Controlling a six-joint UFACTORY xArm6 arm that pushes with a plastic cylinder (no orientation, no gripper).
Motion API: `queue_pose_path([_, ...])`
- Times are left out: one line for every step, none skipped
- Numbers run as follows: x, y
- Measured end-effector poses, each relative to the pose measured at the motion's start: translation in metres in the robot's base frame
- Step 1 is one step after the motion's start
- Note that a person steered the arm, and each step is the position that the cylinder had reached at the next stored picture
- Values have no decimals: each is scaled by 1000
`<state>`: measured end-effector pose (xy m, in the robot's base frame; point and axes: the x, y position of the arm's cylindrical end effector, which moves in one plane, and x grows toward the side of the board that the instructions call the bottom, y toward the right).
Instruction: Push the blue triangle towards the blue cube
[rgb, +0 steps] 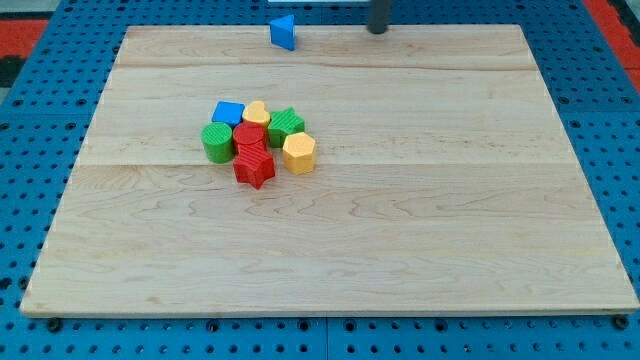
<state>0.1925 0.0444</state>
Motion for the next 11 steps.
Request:
queue_pose_path([0, -65])
queue_pose_path([7, -103])
queue_pose_path([35, -150])
queue_pose_path([17, -139])
queue_pose_path([18, -164])
queue_pose_path([52, -220])
queue_pose_path([105, -225])
queue_pose_path([76, -234])
queue_pose_path([72, -281])
queue_pose_path([121, -280])
queue_pose_path([155, -255])
